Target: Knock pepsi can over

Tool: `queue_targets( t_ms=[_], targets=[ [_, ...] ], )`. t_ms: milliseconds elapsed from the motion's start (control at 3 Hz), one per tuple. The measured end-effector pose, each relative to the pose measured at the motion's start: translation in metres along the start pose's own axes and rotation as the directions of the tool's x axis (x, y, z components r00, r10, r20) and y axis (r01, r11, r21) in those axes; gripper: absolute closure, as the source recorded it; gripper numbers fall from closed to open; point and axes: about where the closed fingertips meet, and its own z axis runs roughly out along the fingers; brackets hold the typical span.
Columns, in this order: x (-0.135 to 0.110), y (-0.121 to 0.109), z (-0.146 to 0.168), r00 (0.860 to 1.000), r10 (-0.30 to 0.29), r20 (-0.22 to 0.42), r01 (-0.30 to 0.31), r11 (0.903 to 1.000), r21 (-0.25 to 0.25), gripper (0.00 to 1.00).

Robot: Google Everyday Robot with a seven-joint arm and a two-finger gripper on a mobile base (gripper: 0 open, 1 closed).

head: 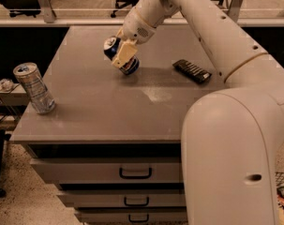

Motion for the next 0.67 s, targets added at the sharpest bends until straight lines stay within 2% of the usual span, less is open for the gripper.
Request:
queue_targets(
  t_ms=[667],
  targets=[
    [-0.0012, 0.0058, 0.0135, 0.999, -0.023, -0.040, 0.022, 0.9994, -0.028, 0.35]
  ],
)
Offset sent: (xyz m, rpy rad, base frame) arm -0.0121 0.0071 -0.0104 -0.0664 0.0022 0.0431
